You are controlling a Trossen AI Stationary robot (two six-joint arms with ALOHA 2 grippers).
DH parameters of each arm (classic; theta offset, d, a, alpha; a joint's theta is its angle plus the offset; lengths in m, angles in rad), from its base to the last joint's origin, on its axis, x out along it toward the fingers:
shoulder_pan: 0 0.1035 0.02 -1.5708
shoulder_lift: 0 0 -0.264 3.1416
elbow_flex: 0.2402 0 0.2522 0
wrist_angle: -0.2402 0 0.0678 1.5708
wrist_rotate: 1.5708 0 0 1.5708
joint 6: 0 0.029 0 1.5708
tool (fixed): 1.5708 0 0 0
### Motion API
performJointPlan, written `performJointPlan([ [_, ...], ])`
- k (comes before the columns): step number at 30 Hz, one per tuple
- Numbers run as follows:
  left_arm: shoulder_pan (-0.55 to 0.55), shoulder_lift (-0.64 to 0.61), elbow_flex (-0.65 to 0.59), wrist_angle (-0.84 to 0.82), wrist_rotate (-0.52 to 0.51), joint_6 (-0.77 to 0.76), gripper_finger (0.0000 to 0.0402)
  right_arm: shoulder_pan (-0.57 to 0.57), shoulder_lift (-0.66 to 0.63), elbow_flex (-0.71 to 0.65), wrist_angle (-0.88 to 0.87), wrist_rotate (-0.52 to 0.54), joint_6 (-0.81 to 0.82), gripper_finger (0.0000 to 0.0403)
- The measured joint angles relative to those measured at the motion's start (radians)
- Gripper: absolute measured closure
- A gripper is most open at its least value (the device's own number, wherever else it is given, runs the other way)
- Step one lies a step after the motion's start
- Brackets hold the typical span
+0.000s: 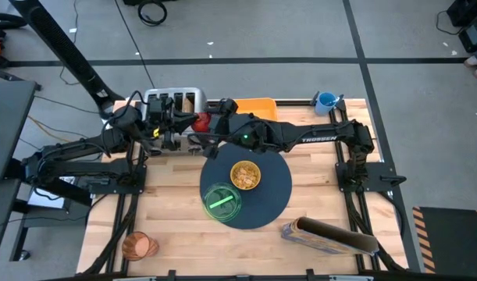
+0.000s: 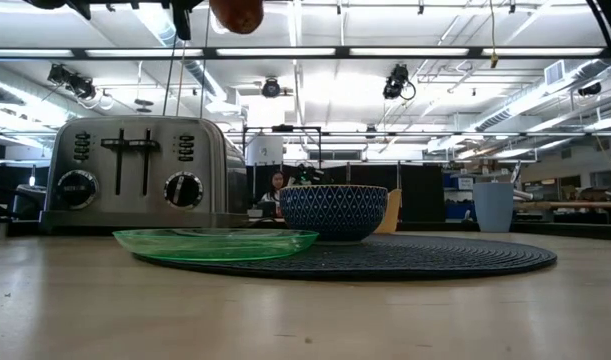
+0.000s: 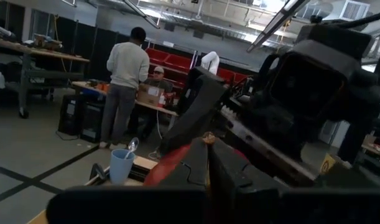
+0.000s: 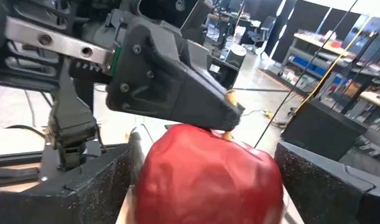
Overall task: Arrange a breakfast setting
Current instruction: Put the red apple on the table mat to the top left of the yellow bowl
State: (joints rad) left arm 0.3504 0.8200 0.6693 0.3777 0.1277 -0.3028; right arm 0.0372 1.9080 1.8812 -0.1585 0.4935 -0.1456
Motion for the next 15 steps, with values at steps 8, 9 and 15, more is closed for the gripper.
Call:
performJointPlan([
  [8, -0.012, 0.034, 0.001, -0.048, -0.031, 0.038, 0.0395, 0.007, -0.122, 0.0, -0.135, 0.007, 0.068, 0.0008],
  [9, -0.02, 0.051, 0.001, -0.055, -0.031, 0.046, 0.0395, 0.008, -0.139, 0.0, -0.15, 0.008, 0.074, 0.0008],
  [15, -0.078, 0.183, 0.0, -0.047, -0.05, 0.084, 0.0395, 0.008, -0.229, 0.0, -0.244, 0.012, 0.154, 0.0008],
])
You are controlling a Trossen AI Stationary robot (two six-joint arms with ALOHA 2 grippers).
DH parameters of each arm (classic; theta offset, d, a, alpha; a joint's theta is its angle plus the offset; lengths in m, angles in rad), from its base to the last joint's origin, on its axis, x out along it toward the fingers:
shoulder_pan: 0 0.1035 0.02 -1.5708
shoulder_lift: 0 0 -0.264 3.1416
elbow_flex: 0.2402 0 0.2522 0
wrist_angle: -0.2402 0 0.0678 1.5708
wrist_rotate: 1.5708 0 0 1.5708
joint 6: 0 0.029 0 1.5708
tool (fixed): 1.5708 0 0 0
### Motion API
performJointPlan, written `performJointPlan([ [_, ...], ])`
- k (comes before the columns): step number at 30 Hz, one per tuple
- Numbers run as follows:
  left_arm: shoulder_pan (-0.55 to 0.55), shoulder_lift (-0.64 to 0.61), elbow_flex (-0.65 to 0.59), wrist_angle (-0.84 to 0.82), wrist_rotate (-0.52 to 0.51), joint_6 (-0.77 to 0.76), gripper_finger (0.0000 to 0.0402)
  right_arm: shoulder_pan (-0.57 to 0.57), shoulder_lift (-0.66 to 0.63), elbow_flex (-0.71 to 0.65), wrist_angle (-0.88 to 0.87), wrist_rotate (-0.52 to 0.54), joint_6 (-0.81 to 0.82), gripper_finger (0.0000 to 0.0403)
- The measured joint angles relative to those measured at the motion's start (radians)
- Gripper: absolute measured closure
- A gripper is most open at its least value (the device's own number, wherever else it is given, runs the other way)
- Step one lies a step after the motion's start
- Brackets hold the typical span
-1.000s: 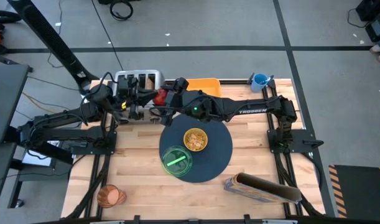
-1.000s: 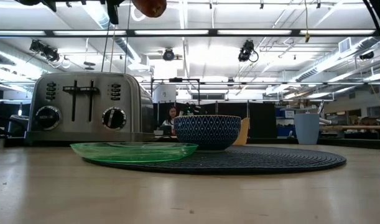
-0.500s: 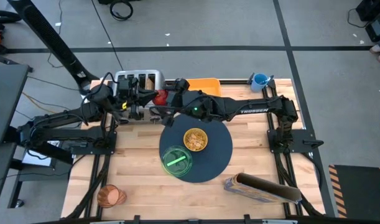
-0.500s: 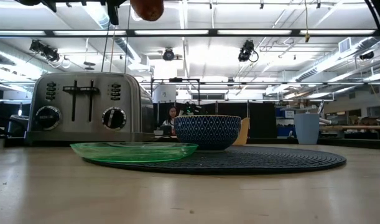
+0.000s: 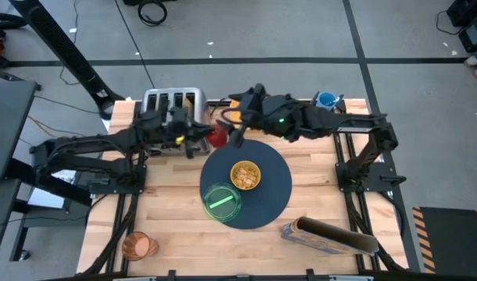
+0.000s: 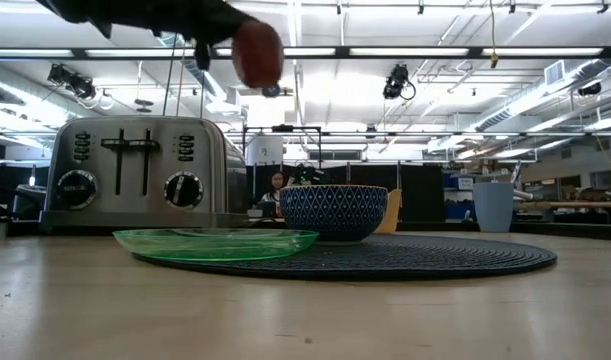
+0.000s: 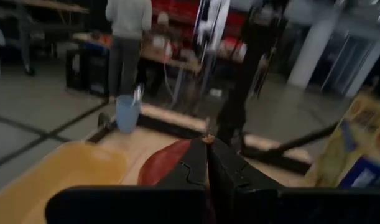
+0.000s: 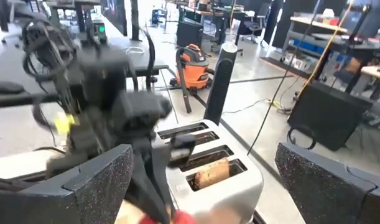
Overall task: Arrange a breakfast setting
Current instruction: Put the red apple on the table mat to the top left of the yellow bowl
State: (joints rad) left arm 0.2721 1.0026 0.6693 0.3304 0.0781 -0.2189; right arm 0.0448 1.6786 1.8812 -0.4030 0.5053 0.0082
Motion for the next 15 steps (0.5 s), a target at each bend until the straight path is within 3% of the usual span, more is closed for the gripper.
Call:
performJointPlan([
  [9, -0.065, 0.167, 0.0, 0.026, -0.101, 0.021, 0.0395, 0.035, -0.093, 0.0, -0.121, 0.013, 0.074, 0.0008],
  [15, -0.171, 0.234, 0.0, 0.029, -0.355, 0.021, 0.0395, 0.054, -0.103, 0.0, -0.187, 0.058, 0.132, 0.0008],
])
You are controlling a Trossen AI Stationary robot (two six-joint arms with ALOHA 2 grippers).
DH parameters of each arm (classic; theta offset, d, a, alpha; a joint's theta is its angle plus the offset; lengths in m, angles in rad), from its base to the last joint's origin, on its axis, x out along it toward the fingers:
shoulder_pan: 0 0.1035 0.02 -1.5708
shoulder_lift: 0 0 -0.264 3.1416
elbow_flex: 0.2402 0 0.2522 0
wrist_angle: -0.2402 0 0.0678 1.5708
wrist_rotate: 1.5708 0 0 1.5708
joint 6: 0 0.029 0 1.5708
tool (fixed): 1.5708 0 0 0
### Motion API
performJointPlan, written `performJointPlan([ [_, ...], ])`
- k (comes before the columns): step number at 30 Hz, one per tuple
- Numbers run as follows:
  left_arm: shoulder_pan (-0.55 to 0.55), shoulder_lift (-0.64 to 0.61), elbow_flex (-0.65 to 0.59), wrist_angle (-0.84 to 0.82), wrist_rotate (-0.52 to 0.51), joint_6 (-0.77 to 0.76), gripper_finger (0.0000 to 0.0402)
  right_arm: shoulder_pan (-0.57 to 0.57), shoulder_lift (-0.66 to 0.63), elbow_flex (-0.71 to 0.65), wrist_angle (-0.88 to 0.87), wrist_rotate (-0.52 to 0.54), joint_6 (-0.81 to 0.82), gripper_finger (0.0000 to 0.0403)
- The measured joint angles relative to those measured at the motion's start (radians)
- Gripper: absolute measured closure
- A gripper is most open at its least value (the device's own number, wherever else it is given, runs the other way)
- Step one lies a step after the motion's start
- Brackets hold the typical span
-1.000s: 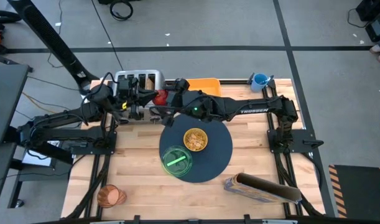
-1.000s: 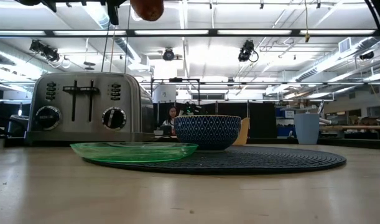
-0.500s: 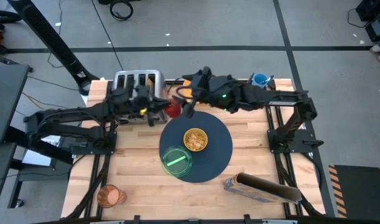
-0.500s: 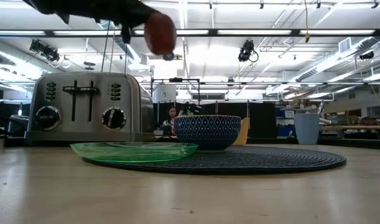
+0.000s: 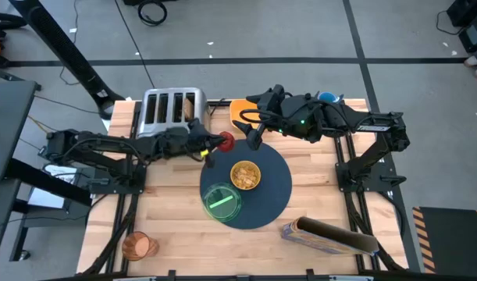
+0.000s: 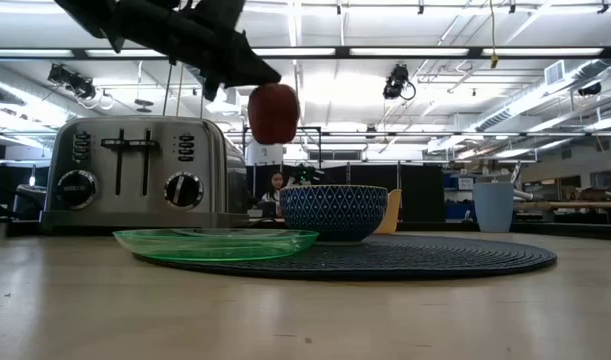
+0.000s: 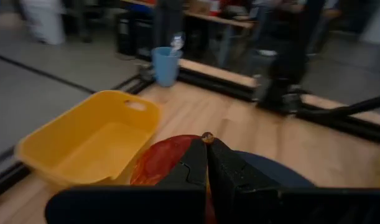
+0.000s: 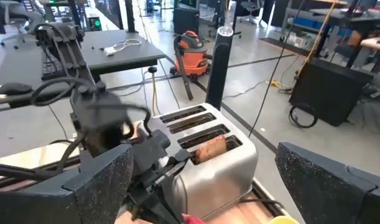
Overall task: Arrange a breakfast setting
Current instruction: Put the red apple on the table mat to the top left of the yellow bowl
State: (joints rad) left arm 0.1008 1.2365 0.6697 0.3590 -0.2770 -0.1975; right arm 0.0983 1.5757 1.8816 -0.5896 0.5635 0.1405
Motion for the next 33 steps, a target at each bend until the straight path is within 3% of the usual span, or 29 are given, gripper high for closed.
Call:
performJointPlan([
  [8, -0.176, 0.109, 0.0, 0.061, -0.418, -0.054, 0.0396, 0.0, 0.008, 0.0, -0.036, -0.006, 0.046, 0.0008],
  [16, -0.284, 0.293, 0.001, 0.215, -0.702, -0.111, 0.0395, 0.0, 0.008, 0.0, -0.036, -0.007, 0.088, 0.0008],
  [23, -0.318, 0.427, 0.001, 0.279, -0.82, -0.178, 0.0395, 0.0, 0.008, 0.0, -0.039, -0.007, 0.134, 0.0008],
  [33, -0.307, 0.575, 0.005, 0.404, -0.822, -0.212, 0.0395, 0.0, 0.008, 0.0, -0.043, -0.007, 0.184, 0.0008],
])
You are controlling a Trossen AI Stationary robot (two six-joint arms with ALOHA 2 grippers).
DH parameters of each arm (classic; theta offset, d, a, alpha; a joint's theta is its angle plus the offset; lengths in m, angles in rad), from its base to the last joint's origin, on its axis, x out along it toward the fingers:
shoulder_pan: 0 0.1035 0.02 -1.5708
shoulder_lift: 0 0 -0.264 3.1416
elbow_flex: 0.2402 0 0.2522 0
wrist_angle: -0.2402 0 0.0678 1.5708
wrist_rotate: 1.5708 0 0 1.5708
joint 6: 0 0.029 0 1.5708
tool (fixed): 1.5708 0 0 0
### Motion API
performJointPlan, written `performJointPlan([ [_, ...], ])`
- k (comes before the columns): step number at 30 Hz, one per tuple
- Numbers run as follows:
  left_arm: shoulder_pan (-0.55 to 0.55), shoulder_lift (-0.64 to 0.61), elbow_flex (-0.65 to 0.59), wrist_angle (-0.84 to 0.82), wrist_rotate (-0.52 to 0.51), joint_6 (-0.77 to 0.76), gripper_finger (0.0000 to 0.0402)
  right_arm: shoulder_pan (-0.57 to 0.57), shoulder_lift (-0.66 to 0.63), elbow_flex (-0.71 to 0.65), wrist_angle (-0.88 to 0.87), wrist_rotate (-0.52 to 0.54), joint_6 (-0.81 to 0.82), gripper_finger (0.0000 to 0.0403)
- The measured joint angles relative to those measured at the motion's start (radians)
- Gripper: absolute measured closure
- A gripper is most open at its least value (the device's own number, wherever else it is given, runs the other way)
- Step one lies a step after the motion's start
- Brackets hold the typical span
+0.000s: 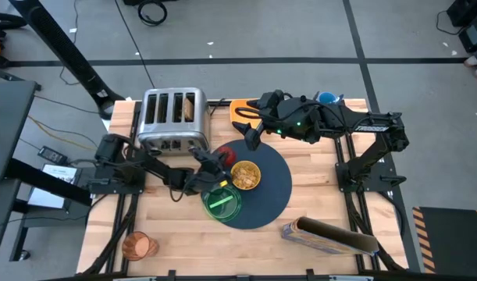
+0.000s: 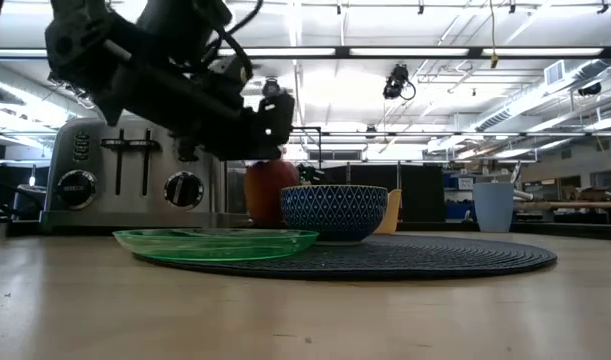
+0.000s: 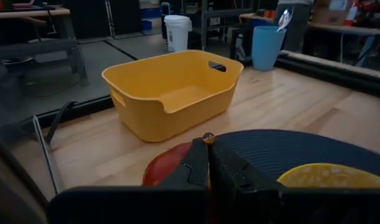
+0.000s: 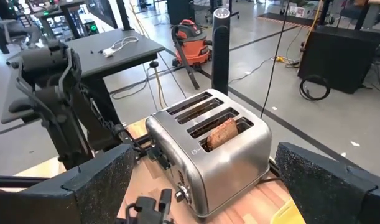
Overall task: Arrange a breakfast setting
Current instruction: Put the red apple on the table mat to the top left of the yellow bowl
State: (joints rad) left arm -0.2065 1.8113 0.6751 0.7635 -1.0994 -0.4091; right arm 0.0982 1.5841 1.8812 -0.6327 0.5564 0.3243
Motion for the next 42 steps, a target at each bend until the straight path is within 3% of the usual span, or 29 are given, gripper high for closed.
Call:
performJointPlan([
  [8, 0.034, 0.073, 0.022, 0.001, 0.019, 0.0, 0.0395, 0.005, 0.0, 0.0, -0.012, -0.007, 0.022, 0.0008],
  [18, 0.043, 0.072, 0.022, -0.011, 0.042, 0.002, 0.0363, 0.007, 0.0, 0.0, -0.035, -0.091, 0.043, 0.0008],
  [29, 0.028, 0.045, 0.021, -0.036, 0.055, 0.079, 0.0354, 0.002, 0.001, 0.0, -0.051, -0.149, 0.085, 0.0008],
  [42, 0.031, 0.023, 0.021, -0.06, 0.077, 0.055, 0.0286, 0.002, 0.001, 0.0, -0.055, -0.158, 0.103, 0.0008],
])
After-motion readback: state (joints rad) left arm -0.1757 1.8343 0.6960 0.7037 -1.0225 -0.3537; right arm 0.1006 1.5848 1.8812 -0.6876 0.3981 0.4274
